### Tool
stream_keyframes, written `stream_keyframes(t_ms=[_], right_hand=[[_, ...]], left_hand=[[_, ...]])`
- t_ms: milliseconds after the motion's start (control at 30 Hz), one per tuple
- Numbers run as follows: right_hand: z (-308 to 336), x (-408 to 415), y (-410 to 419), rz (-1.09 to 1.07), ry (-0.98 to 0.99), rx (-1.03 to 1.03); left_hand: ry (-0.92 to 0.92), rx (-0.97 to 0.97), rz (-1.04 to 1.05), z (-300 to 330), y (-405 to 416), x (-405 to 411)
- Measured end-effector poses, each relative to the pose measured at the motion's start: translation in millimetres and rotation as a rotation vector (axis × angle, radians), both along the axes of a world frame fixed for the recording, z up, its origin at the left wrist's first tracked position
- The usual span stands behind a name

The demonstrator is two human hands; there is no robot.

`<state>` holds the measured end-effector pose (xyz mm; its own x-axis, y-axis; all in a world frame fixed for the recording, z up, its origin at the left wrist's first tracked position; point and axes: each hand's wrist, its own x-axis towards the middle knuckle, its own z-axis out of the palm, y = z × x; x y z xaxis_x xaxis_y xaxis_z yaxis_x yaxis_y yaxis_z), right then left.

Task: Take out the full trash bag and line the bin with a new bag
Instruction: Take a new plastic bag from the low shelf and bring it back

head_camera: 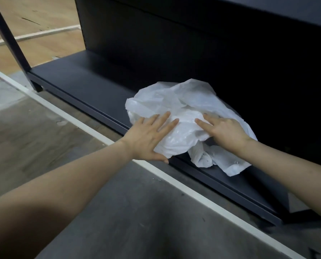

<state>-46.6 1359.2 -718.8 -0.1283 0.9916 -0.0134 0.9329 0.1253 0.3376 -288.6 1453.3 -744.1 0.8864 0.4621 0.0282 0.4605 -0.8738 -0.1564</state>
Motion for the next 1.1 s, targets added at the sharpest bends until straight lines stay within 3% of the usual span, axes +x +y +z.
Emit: stream_keyframes(t_ms=[100, 200, 267, 400, 467, 600, 900, 1100], right_hand=[[20, 9, 4, -0.012, -0.049, 0.016], [40, 47, 18, -0.361, 0.003, 0.055], [40, 66, 20, -0.358, 0.071, 0.065], [28, 33, 2, -0.177, 0.007, -0.04], [19, 19, -4, -0.092, 0.036, 0.037], [11, 5, -11, 0.296, 0.025, 0.301], [30, -6, -38, 0.358, 0.062, 0.363], [9, -34, -17, 0.391, 0.209, 0.374]], left_hand=[[0.043, 0.027, 0.065, 4, 10, -29], [0.067, 0.015, 0.17, 5, 21, -57], [0.07, 0.005, 0.229, 5, 28, -71], [0.075, 0.019, 0.264, 5, 33, -81], [0.081, 0.02, 0.259, 2, 34, -80], [0.107, -0.001, 0.216, -1, 30, -67], [0.071, 0.017, 0.126, -3, 33, -60], [0.022, 0.072, 0.13, 11, 40, -96]])
